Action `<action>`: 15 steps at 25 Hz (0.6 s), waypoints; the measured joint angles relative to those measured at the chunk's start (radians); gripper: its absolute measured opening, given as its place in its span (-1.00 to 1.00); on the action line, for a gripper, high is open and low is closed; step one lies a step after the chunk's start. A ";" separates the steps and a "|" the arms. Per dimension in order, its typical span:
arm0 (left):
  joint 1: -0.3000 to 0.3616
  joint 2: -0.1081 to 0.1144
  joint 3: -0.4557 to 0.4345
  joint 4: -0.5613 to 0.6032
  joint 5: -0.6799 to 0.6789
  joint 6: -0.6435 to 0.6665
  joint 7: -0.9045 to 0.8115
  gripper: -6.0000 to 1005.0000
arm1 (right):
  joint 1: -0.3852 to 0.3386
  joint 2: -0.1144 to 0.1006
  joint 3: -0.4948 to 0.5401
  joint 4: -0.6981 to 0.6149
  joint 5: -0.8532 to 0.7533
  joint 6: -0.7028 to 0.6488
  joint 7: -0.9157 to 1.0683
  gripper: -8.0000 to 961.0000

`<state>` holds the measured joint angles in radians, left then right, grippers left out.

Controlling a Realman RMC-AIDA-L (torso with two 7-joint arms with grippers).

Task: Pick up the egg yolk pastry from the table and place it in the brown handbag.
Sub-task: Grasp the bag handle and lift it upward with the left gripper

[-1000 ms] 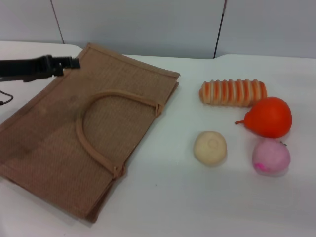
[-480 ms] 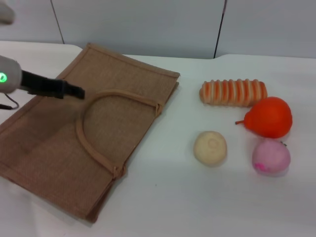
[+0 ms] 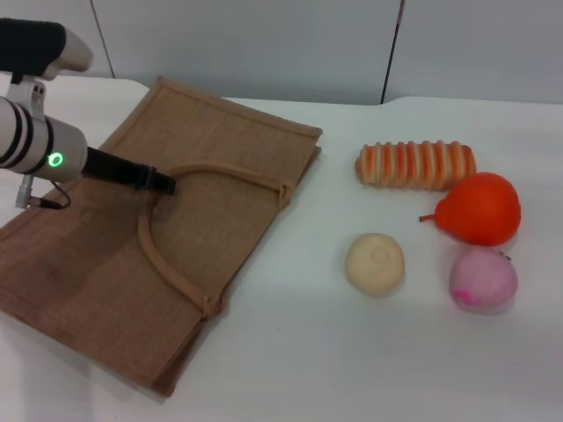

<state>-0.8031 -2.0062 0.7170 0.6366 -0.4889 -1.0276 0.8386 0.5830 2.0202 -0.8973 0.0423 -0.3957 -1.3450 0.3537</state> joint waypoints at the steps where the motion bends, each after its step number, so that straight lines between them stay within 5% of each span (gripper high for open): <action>1: -0.001 -0.002 0.000 -0.001 -0.001 0.003 0.005 0.22 | 0.000 0.000 0.000 0.000 0.000 0.001 0.000 0.81; 13: -0.003 -0.011 0.001 -0.004 0.001 -0.008 -0.006 0.08 | -0.001 0.002 0.000 0.002 0.000 0.000 0.001 0.81; 15: -0.003 -0.011 0.000 -0.004 0.001 -0.008 -0.013 -0.30 | -0.001 0.002 0.000 0.002 0.000 -0.001 0.001 0.81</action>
<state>-0.8061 -2.0169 0.7174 0.6330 -0.4878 -1.0356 0.8259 0.5824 2.0218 -0.8974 0.0443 -0.3957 -1.3461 0.3544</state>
